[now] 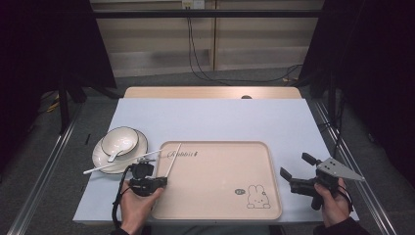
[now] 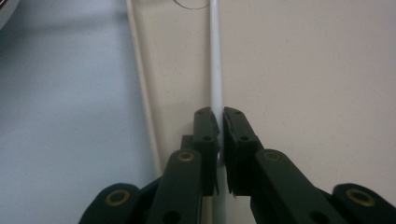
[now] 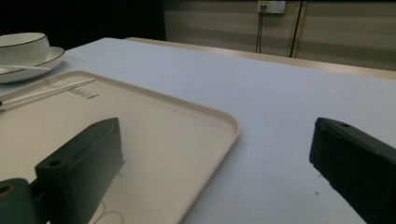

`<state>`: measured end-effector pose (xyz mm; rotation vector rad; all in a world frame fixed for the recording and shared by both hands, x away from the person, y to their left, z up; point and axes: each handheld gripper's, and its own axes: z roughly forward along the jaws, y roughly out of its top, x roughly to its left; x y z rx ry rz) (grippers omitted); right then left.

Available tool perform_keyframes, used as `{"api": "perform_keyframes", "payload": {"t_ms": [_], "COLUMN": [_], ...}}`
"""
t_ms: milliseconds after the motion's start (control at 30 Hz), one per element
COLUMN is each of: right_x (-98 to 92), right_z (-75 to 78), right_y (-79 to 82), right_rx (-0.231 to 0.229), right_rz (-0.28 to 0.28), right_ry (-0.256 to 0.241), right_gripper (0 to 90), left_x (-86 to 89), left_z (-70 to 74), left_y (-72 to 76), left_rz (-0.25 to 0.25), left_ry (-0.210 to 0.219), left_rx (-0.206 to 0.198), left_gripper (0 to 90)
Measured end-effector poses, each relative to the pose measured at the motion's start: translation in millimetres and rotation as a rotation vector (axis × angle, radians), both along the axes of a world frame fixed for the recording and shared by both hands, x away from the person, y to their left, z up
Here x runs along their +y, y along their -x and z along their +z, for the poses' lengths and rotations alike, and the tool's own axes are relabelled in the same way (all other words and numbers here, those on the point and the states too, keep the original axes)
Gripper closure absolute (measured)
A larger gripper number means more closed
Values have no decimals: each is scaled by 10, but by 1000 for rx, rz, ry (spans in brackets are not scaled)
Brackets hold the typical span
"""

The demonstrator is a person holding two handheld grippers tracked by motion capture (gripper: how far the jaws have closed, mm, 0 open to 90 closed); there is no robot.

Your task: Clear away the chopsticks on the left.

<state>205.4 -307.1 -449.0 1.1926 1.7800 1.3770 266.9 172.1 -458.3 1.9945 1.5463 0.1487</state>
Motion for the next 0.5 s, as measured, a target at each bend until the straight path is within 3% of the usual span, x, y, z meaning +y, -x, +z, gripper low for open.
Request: {"api": "perform_keyframes", "payload": {"t_ms": [200,433,500], "right_x": [0,1,-1], "right_z": [-1,-1,-1], "right_y": [-1,-1,-2], "right_rx": [2,4,2], "right_rz": [4,4,5], "right_ry": [2,0,1], "right_gripper": [24,24,24], "left_x": [9,17,38], "left_z": [-10,-6,-4], "left_y": [8,-2,-8], "left_rz": [-5,-32,-54], "left_ry": [8,33,26], "left_rx": [-5,-5,-19], "left_gripper": [835,760,684]}}
